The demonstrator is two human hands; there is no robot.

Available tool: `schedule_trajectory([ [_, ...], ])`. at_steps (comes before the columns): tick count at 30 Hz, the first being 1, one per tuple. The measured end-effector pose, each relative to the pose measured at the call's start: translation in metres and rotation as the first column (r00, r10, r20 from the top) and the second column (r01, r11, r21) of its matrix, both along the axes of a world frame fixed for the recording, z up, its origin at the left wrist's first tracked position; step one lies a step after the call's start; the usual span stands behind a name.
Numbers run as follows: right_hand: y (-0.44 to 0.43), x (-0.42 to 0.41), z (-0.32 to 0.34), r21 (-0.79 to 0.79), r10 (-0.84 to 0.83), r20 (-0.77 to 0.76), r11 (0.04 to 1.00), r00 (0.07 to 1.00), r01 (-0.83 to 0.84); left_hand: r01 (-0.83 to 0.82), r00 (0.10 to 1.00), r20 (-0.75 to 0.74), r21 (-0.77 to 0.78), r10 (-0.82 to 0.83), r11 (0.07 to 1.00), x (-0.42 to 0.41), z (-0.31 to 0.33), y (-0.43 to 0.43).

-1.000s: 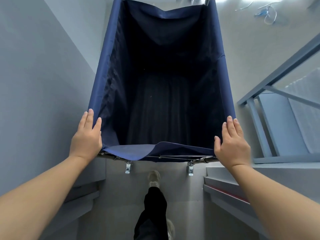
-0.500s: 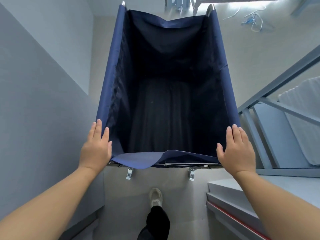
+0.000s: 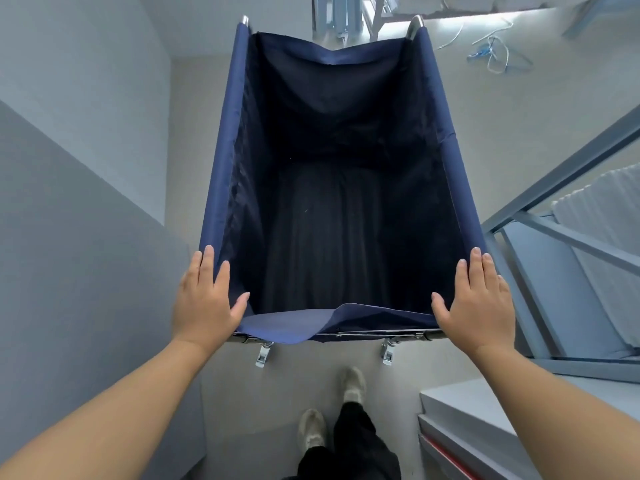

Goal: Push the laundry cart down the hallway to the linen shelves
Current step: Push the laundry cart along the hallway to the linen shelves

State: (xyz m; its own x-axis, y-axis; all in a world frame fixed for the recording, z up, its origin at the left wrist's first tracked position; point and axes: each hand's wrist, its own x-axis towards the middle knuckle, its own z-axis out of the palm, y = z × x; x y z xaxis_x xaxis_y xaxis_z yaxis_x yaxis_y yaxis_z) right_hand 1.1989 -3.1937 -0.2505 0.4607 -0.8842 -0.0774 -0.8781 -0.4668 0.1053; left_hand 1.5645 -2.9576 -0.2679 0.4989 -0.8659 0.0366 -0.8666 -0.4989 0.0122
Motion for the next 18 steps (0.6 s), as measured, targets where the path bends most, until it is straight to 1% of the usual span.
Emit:
schedule_trajectory([
  [4, -0.022, 0.004, -0.002, 0.004, -0.008, 0.008, 1.0, 1.0, 0.008, 0.026, 0.999, 0.019, 0.024, -0.027, 0.999, 0.006, 0.001, -0.022],
  [9, -0.053, 0.008, -0.004, 0.022, -0.016, 0.033, 1.0, 0.999, 0.016, 0.007, 1.0, 0.006, 0.04, -0.008, 0.999, 0.01, 0.001, -0.055],
  [18, -0.124, 0.016, -0.002, 0.052, 0.007, 0.037, 0.999, 0.999, -0.009, -0.004, 1.0, 0.03, 0.022, 0.003, 1.0, 0.016, -0.003, -0.12],
])
